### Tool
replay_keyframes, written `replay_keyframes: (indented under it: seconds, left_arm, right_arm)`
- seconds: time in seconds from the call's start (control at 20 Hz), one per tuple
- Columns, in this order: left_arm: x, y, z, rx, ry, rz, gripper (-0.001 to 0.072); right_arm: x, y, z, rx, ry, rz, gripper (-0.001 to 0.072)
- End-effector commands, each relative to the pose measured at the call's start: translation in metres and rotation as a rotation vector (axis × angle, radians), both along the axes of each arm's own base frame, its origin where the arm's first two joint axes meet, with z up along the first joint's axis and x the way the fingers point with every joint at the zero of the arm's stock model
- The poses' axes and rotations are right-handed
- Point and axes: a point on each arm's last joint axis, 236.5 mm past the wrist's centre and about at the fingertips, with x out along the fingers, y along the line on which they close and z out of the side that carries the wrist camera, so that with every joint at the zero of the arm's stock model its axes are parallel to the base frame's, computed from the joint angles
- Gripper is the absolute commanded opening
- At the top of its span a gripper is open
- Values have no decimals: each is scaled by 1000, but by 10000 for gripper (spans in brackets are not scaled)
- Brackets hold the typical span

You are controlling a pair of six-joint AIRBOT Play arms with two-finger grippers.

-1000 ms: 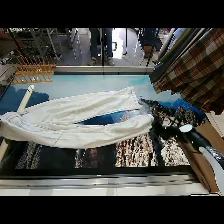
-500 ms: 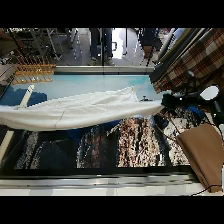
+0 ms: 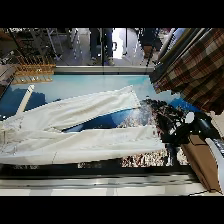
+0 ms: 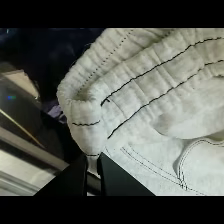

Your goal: Fold the clothes and pants, and hang the long-sleeved shirts on hangers.

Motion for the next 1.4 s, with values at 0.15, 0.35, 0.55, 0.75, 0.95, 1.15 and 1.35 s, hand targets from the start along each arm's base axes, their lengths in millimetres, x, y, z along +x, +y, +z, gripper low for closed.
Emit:
replay_keyframes:
  seconds: [0.15, 0.35, 0.55, 0.75, 0.95, 1.15, 1.35]
  left_arm:
    - [-11, 4, -7, 9, 24, 18, 339]
    - [-11, 2, -2, -10, 42, 93, 657]
    - [40, 5, 34, -24, -170, 145, 654]
    - [109, 31, 111, 95, -530, 205, 654]
    - [145, 23, 160, 56, -756, 229, 654]
    - [162, 6, 171, -1, -810, 214, 651]
    - [175, -9, 172, -18, -811, 179, 644]
  right_arm:
    - [4, -3, -5, -11, -26, 19, 567]
    - [69, -2, 5, -8, -273, -79, 566]
    - [110, 19, -13, 102, -367, -178, 566]
    - [112, 31, -42, 161, -318, -166, 564]
    - [138, 37, -41, 204, -411, -197, 433]
    - [147, 36, -35, 202, -450, -168, 26]
    - [171, 2, -17, 73, -500, -256, 26]
